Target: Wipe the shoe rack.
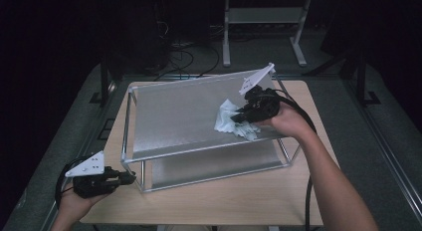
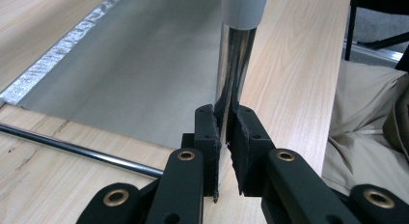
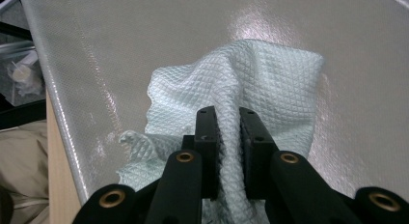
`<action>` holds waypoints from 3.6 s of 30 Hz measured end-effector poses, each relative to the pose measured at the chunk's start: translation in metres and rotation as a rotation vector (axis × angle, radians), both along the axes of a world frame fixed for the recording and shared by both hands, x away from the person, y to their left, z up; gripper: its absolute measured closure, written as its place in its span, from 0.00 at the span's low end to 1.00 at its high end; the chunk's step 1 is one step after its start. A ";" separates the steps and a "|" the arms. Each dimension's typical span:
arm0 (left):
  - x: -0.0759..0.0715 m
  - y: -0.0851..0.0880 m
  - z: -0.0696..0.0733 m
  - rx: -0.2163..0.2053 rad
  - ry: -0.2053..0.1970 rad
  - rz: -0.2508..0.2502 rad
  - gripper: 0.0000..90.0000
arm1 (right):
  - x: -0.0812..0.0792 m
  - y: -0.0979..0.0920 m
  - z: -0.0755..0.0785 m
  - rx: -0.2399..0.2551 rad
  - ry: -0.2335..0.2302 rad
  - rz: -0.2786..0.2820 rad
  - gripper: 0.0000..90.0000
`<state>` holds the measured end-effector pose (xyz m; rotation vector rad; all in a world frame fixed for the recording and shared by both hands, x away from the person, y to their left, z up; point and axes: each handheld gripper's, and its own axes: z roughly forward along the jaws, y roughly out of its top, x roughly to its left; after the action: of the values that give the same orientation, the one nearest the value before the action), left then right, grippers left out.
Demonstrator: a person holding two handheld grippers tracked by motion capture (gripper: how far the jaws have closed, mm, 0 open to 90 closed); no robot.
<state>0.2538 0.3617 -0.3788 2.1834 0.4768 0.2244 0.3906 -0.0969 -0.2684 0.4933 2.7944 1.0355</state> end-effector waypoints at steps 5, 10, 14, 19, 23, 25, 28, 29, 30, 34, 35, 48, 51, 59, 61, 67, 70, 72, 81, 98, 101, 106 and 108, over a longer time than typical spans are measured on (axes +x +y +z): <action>0.000 0.002 -0.001 -0.006 -0.002 0.004 0.90 | -0.003 0.000 0.002 -0.014 -0.008 0.032 0.89; 0.001 0.000 -0.001 -0.006 -0.001 -0.001 0.91 | -0.003 -0.021 0.003 -0.027 -0.010 -0.023 0.89; 0.001 0.000 -0.001 -0.006 -0.001 0.002 0.91 | -0.004 -0.009 0.001 -0.015 -0.012 -0.001 0.88; 0.001 0.002 -0.001 -0.012 -0.003 0.004 0.91 | -0.003 -0.016 0.003 -0.051 -0.013 -0.017 0.89; 0.002 0.001 -0.001 -0.005 -0.001 -0.004 0.91 | -0.002 -0.039 0.002 -0.028 -0.001 -0.061 0.89; 0.002 0.002 0.000 -0.003 -0.002 -0.003 0.91 | -0.004 -0.045 0.002 -0.022 -0.002 -0.069 0.89; 0.002 0.001 0.000 -0.004 -0.003 -0.001 0.91 | -0.004 -0.057 0.001 -0.015 0.008 -0.085 0.89; 0.002 0.001 0.000 -0.002 -0.002 -0.002 0.91 | -0.004 -0.061 0.002 -0.015 0.009 -0.091 0.89; 0.003 0.000 0.000 -0.003 0.000 -0.005 0.91 | -0.005 -0.064 0.002 -0.012 0.010 -0.101 0.89; 0.004 -0.001 -0.001 -0.008 0.001 0.002 0.91 | -0.012 -0.059 -0.002 0.007 -0.018 -0.079 0.89; 0.004 -0.001 -0.001 -0.007 0.001 0.005 0.91 | -0.012 -0.061 -0.002 0.019 -0.005 -0.083 0.89; 0.004 0.001 0.000 0.005 0.002 -0.003 0.91 | -0.010 -0.087 0.001 -0.004 -0.003 -0.154 0.89; 0.004 0.001 0.000 0.001 0.003 -0.004 0.91 | -0.009 -0.098 0.000 0.000 0.001 -0.181 0.89; 0.004 -0.002 0.000 0.008 -0.001 -0.006 0.91 | -0.007 -0.098 -0.001 0.005 -0.011 -0.208 0.89; 0.004 0.000 0.001 0.014 -0.001 -0.004 0.91 | -0.005 -0.087 -0.002 -0.001 -0.014 -0.185 0.89; 0.003 0.004 0.000 0.008 -0.003 -0.001 0.91 | 0.001 -0.093 -0.003 0.025 0.007 -0.202 0.89; 0.003 0.006 0.001 0.013 -0.002 -0.006 0.91 | 0.001 -0.093 -0.002 0.014 0.005 -0.199 0.89; 0.003 0.006 0.001 0.014 -0.002 -0.004 0.91 | 0.001 -0.093 -0.002 0.009 0.003 -0.192 0.89; 0.002 0.009 0.000 0.006 -0.004 0.008 0.91 | -0.002 -0.083 -0.003 0.005 -0.014 -0.167 0.89; 0.002 0.006 0.000 0.005 -0.001 -0.021 0.91 | 0.008 -0.053 -0.002 0.010 0.008 -0.119 0.89; 0.002 0.010 0.001 0.009 -0.002 -0.013 0.91 | 0.008 -0.066 0.000 0.001 0.006 -0.149 0.89; 0.002 0.006 0.000 0.007 0.000 -0.017 0.91 | 0.005 -0.078 -0.001 0.005 0.003 -0.177 0.89; 0.002 0.001 0.000 0.007 -0.001 -0.030 0.91 | 0.005 -0.075 -0.001 0.005 0.001 -0.177 0.89</action>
<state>0.2562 0.3628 -0.3785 2.1956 0.4436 0.2114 0.3954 -0.1722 -0.2698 0.7271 2.6903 1.0043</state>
